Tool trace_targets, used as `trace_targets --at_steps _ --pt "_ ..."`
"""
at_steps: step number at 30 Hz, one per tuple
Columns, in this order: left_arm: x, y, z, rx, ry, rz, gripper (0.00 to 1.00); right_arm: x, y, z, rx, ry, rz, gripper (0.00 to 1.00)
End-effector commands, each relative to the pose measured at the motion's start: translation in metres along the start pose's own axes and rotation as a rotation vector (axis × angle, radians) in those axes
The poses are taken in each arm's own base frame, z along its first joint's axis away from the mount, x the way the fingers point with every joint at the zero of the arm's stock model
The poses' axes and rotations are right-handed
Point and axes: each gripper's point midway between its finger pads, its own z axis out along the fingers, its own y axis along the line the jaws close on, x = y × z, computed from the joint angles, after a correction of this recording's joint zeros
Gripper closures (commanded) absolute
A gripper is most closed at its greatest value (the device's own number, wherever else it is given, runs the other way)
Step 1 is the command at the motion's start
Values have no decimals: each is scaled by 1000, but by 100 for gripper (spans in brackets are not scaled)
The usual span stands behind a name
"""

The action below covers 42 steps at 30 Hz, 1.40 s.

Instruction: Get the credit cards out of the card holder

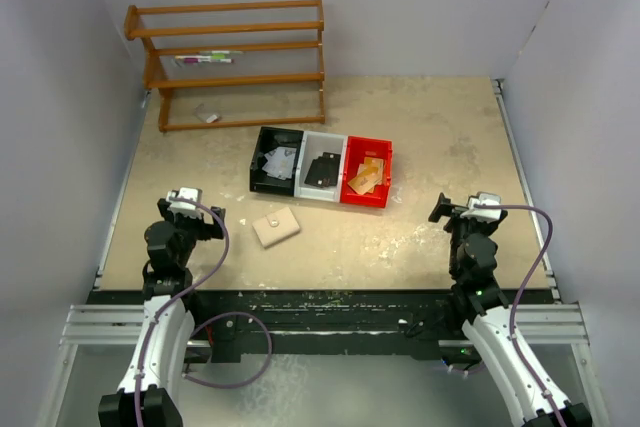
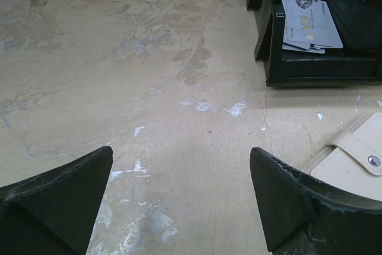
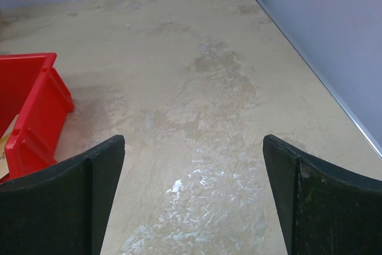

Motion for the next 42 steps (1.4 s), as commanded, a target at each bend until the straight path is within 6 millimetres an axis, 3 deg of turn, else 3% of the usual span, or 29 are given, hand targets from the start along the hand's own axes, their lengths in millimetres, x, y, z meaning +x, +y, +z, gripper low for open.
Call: trace_targets --at_steps 1,15,20,23,24,26,27,29,31,34,36,39,42 --pt "-18 1 2 4 -64 26 1 -10 0 1 8 -33 23 0" --pt "-19 1 2 6 -66 27 1 -15 -7 1 41 -34 6 0" --pt "-64 9 7 -5 6 27 1 -58 2 0 -9 -27 13 0" --pt "-91 8 20 99 110 190 1 -79 -4 2 135 7 395 0" --pt "-95 10 25 108 158 195 1 -85 -1 4 141 20 437 0" --pt "-101 6 30 176 241 207 1 -100 13 9 100 38 512 0" --pt "-107 3 30 209 270 202 1 -101 20 12 104 63 605 0" --pt "-106 -10 28 319 305 221 1 -97 39 21 42 96 632 0" --pt "-104 -26 23 426 306 234 1 -104 89 21 -252 133 522 0" --pt "-93 -50 9 584 317 250 1 -108 139 20 -524 129 482 0" --pt "-79 -61 8 633 369 254 1 -88 160 25 -546 215 450 0" --pt "-54 -83 8 707 469 290 1 -75 188 17 -553 257 334 0" --pt "-39 -99 12 747 518 303 1 -63 202 11 -556 290 306 0"
